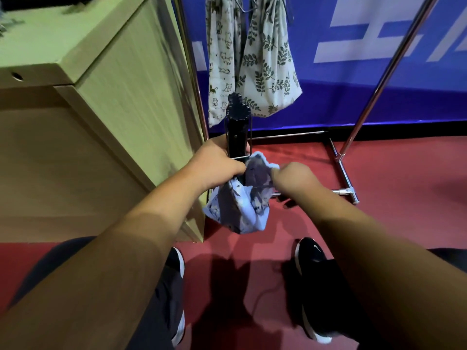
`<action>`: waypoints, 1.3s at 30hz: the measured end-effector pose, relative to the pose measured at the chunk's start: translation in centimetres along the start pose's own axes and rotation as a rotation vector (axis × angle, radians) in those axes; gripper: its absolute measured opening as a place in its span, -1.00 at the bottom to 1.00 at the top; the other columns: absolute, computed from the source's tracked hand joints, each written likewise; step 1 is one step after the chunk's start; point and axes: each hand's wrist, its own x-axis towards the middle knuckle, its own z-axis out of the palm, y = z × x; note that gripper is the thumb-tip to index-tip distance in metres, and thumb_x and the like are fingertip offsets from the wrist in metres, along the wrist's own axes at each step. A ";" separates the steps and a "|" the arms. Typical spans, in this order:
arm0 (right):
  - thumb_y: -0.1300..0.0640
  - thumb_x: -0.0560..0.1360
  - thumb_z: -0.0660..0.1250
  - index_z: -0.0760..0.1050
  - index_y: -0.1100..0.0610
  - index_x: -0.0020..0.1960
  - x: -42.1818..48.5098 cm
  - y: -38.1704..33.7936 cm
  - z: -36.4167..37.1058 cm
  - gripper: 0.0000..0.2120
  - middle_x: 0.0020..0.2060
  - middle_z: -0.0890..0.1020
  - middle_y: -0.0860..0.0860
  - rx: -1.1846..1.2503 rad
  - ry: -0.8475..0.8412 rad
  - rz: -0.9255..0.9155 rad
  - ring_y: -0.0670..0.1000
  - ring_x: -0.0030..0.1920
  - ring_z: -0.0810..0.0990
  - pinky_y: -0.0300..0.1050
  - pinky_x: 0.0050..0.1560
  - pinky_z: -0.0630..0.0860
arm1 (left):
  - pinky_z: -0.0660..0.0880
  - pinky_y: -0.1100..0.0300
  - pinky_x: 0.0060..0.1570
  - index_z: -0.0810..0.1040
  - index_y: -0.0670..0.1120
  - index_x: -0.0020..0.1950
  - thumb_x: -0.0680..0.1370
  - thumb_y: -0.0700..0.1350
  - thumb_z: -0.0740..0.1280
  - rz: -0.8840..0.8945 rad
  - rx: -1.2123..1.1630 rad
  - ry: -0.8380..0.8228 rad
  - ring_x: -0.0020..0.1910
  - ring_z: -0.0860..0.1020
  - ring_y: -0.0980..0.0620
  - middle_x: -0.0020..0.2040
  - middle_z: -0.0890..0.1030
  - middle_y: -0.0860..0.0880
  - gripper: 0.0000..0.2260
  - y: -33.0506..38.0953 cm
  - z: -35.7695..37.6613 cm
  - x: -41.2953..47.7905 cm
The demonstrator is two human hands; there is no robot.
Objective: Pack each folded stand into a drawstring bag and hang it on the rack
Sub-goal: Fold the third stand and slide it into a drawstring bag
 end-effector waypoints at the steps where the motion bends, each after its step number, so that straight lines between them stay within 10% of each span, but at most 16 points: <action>1: -0.03 0.61 0.20 0.61 0.20 -0.15 0.3 -0.4 0.0 -0.64 -0.20 0.74 0.18 0.051 0.016 -0.051 0.26 -0.15 0.76 0.24 -0.05 0.73 | 0.68 -0.10 0.05 0.68 -0.01 0.05 0.29 -0.26 0.46 -0.020 0.028 -0.009 -0.03 0.73 -0.10 -0.10 0.75 -0.04 -0.64 -0.1 0.0 0.1; 6: 0.11 0.54 0.25 0.54 0.13 -0.31 -0.3 -3.3 -0.6 -0.73 -0.29 0.70 0.11 0.507 -0.029 -0.117 0.14 -0.27 0.61 0.04 -0.18 0.58 | 0.69 -0.04 0.03 0.67 -0.07 0.13 0.37 -0.33 0.58 -0.109 0.128 -0.005 -0.07 0.71 -0.06 -0.03 0.75 -0.10 -0.62 -1.3 0.2 0.5; 10: 0.14 0.58 0.29 0.52 0.14 -0.24 -0.9 -3.8 -0.7 -0.78 -0.32 0.61 0.10 0.554 -0.123 -0.155 0.10 -0.26 0.64 0.06 -0.16 0.65 | 0.66 0.04 0.02 0.65 -0.01 -0.03 0.36 -0.35 0.63 -0.100 0.146 0.012 -0.08 0.70 -0.03 -0.09 0.73 -0.02 -0.66 -0.9 0.1 0.6; 19: 0.09 0.68 0.35 0.57 0.21 -0.16 0.2 -2.2 -0.5 -0.71 -0.31 0.58 0.16 0.524 -0.095 -0.138 0.07 -0.36 0.67 0.03 -0.27 0.70 | 0.44 0.23 0.02 0.69 -0.02 0.27 0.54 -0.22 0.48 0.044 0.699 -0.081 0.15 0.64 -0.13 0.11 0.71 -0.09 -0.70 -2.6 -1.7 1.4; 25: 0.13 0.64 0.39 0.58 0.25 -0.17 0.8 -1.9 -0.9 -0.74 -0.31 0.60 0.18 0.546 -0.002 -0.101 0.13 -0.36 0.70 0.21 -0.17 0.75 | 0.45 0.20 0.02 0.74 0.03 -0.01 0.59 -0.15 0.37 -0.036 0.834 -0.223 0.11 0.62 -0.08 0.02 0.71 0.01 -0.85 -3.0 -1.9 0.9; 28: 0.18 0.59 0.37 0.59 0.29 -0.17 0.9 -1.7 -1.1 -0.79 -0.39 0.67 0.19 0.524 0.035 -0.046 0.20 -0.37 0.74 0.16 -0.16 0.76 | 0.44 0.17 -0.11 0.60 -0.02 -0.28 0.55 -0.17 0.36 -0.095 0.804 -0.164 -0.08 0.58 -0.09 -0.18 0.65 0.00 -0.79 -2.6 -2.1 0.9; 34: 0.33 0.60 0.33 0.50 0.31 -0.06 0.3 -2.1 -0.9 -0.92 -0.37 0.63 0.22 0.615 -0.058 -0.023 0.08 -0.45 0.70 -0.06 -0.34 0.71 | 0.54 0.16 -0.03 0.71 -0.08 -0.14 0.54 0.02 0.53 -0.199 0.498 -0.016 -0.03 0.67 -0.11 -0.11 0.73 -0.05 -0.82 -2.2 -2.7 1.8; 39: 0.30 0.61 0.37 0.55 0.29 0.05 0.4 -2.4 -1.0 -0.95 -0.21 0.62 0.25 0.648 -0.121 -0.037 0.11 -0.34 0.70 0.03 -0.22 0.75 | 0.44 0.18 -0.33 0.71 -0.03 -0.15 0.32 0.23 0.62 -0.360 0.155 -0.029 -0.26 0.51 -0.10 -0.15 0.69 -0.06 -0.64 -2.6 -3.6 2.2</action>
